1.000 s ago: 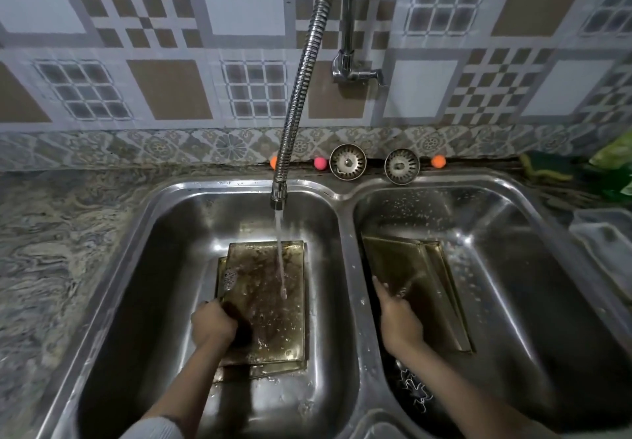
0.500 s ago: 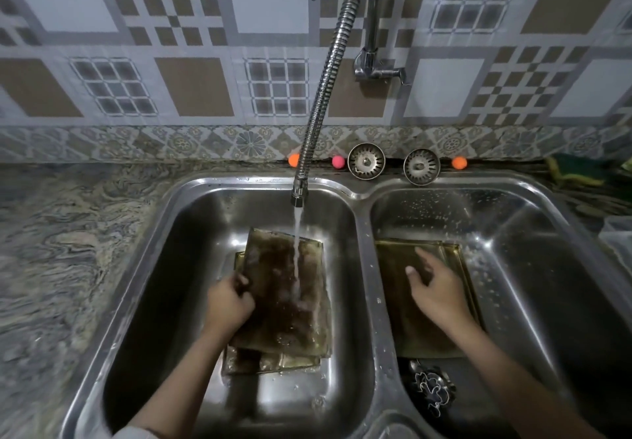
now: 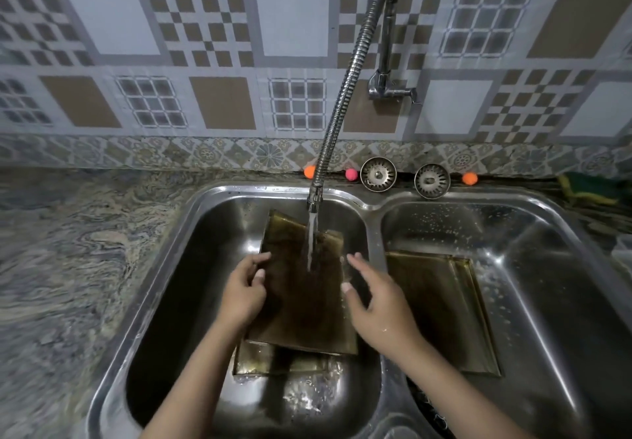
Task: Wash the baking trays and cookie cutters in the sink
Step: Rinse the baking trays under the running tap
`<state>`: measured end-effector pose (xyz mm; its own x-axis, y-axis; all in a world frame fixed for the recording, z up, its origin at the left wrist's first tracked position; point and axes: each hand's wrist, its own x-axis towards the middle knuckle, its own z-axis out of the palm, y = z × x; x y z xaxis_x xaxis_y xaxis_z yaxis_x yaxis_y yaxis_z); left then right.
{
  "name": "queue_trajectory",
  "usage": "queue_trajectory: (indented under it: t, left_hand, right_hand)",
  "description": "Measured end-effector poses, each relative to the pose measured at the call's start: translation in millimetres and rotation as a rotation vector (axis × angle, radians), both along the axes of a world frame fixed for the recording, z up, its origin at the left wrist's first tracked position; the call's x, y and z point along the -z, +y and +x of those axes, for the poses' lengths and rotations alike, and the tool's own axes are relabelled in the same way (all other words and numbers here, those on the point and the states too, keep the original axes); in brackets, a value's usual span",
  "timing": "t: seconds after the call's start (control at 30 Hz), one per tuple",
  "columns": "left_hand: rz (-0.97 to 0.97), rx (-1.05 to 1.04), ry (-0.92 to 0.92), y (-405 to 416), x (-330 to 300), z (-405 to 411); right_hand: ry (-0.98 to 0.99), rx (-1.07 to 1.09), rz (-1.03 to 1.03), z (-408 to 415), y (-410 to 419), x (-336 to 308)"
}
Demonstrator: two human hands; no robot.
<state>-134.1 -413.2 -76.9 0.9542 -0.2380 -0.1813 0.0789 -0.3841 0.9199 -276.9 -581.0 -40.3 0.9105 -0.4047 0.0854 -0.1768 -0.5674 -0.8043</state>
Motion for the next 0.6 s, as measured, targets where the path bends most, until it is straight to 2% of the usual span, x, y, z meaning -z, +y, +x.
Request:
queue_trajectory:
  t: [0.07,0.17,0.27,0.33,0.37,0.53,0.6]
  left_hand:
    - [-0.094,-0.052,0.117,0,-3,-9]
    - [-0.199,-0.103,0.128,-1,-4,-27]
    - [-0.258,-0.061,0.069,-5,-2,-47]
    - [-0.281,-0.029,0.029,-12,1,-58]
    - [-0.284,-0.028,0.001,-15,2,-60]
    - [-0.341,-0.131,-0.011,-11,3,-43]
    - [-0.339,-0.121,0.007,-5,4,-40]
  right_hand:
    - [0.098,-0.161,-0.022,3,20,2]
    - [0.391,-0.363,-0.204,18,32,11]
    - [0.534,-0.210,-0.450,60,5,23]
    - [0.545,-0.090,-0.517,85,-9,21]
    - [0.528,-0.099,-0.542,91,-5,18]
    - [0.294,-0.615,-0.684,56,36,9]
    - [0.328,-0.613,-0.738,55,17,7]
